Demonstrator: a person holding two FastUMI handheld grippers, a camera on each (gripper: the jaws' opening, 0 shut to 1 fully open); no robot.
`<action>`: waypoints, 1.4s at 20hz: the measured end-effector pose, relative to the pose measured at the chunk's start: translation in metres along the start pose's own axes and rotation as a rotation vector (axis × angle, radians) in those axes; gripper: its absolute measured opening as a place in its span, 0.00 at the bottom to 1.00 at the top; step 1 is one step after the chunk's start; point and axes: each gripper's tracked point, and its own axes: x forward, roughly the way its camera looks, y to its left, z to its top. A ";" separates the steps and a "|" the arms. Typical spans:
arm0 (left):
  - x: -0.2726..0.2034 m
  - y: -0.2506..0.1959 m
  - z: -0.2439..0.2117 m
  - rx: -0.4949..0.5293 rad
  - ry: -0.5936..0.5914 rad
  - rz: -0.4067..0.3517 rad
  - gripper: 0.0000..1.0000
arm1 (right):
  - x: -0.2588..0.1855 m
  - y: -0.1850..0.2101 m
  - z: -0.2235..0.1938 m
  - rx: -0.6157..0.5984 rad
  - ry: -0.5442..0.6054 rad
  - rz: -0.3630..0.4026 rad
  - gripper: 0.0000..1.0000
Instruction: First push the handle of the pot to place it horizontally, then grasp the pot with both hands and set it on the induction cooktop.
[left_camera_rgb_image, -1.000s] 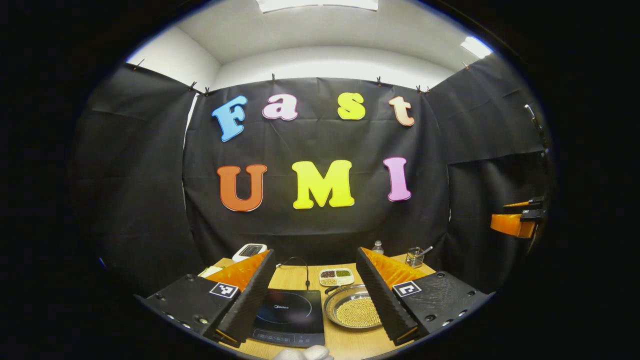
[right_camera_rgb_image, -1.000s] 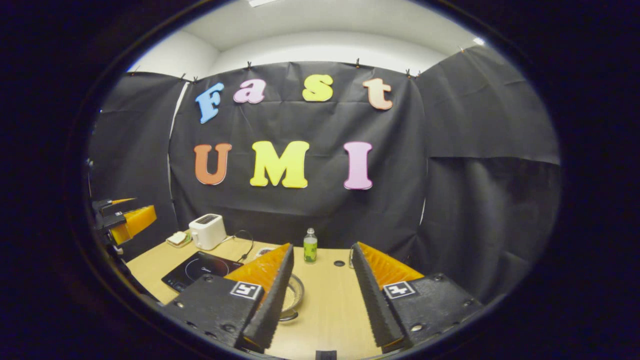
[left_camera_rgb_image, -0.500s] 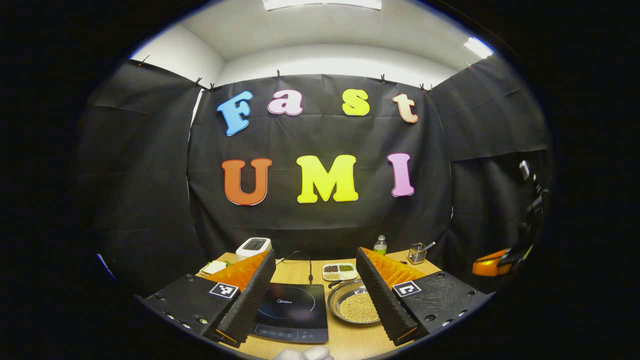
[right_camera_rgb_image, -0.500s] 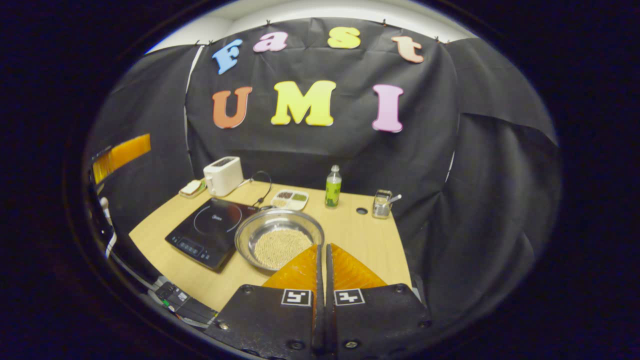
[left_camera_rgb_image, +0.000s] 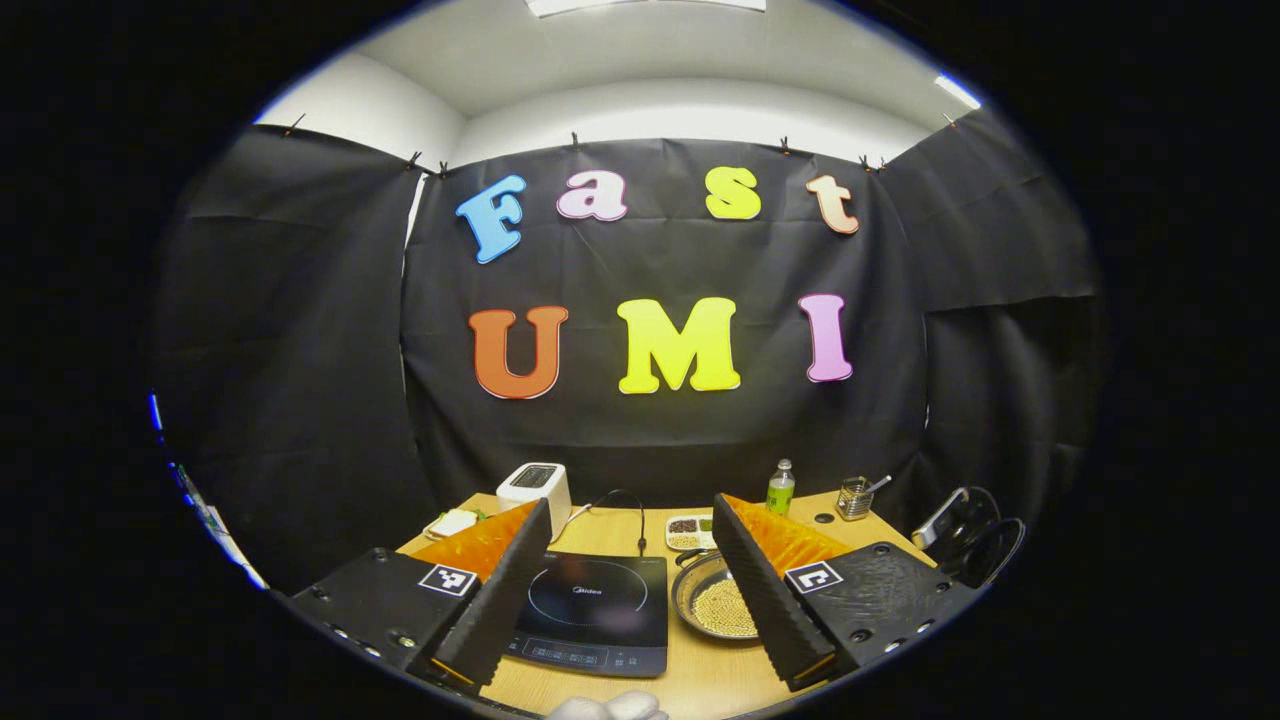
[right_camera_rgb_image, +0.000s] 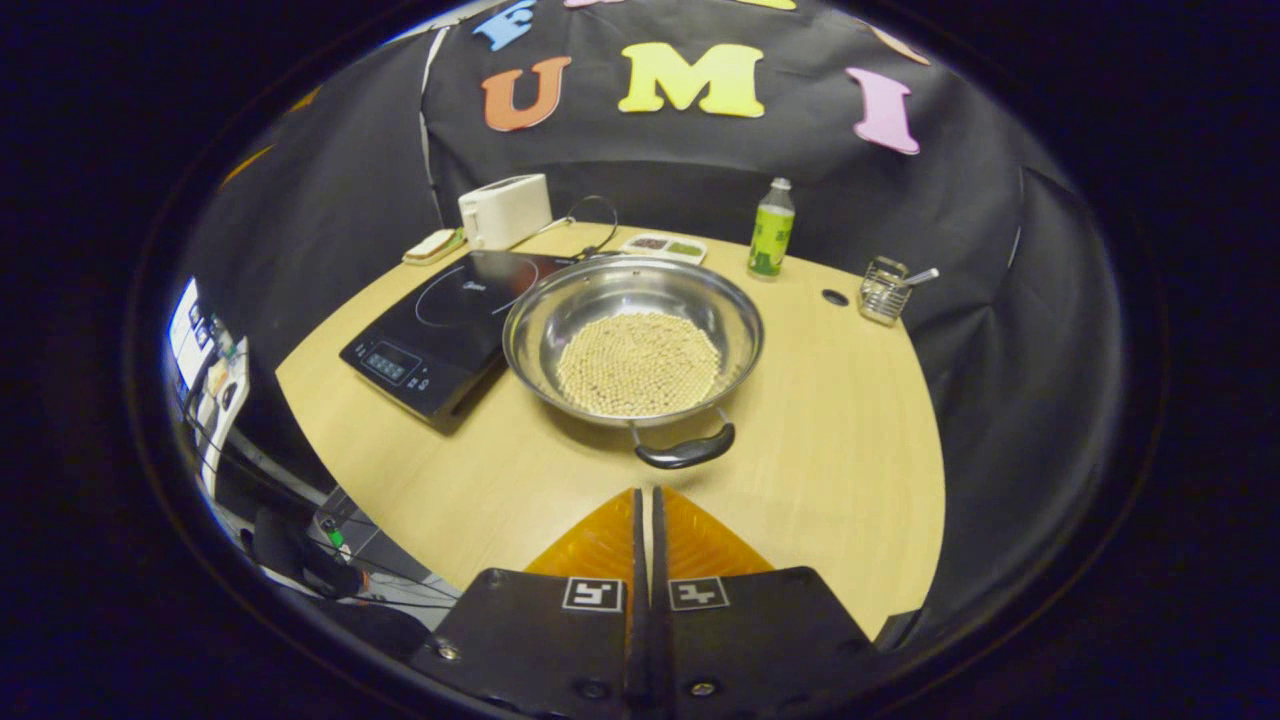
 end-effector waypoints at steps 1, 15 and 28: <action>-0.002 0.002 0.002 0.003 -0.001 0.011 0.96 | 0.008 0.004 -0.001 0.001 0.016 0.018 0.07; -0.018 0.022 -0.002 0.024 0.032 0.119 0.96 | 0.074 0.015 0.017 0.040 0.090 0.086 0.01; 0.000 0.016 0.003 0.036 0.038 0.121 0.96 | 0.077 -0.023 0.015 0.059 0.093 0.055 0.01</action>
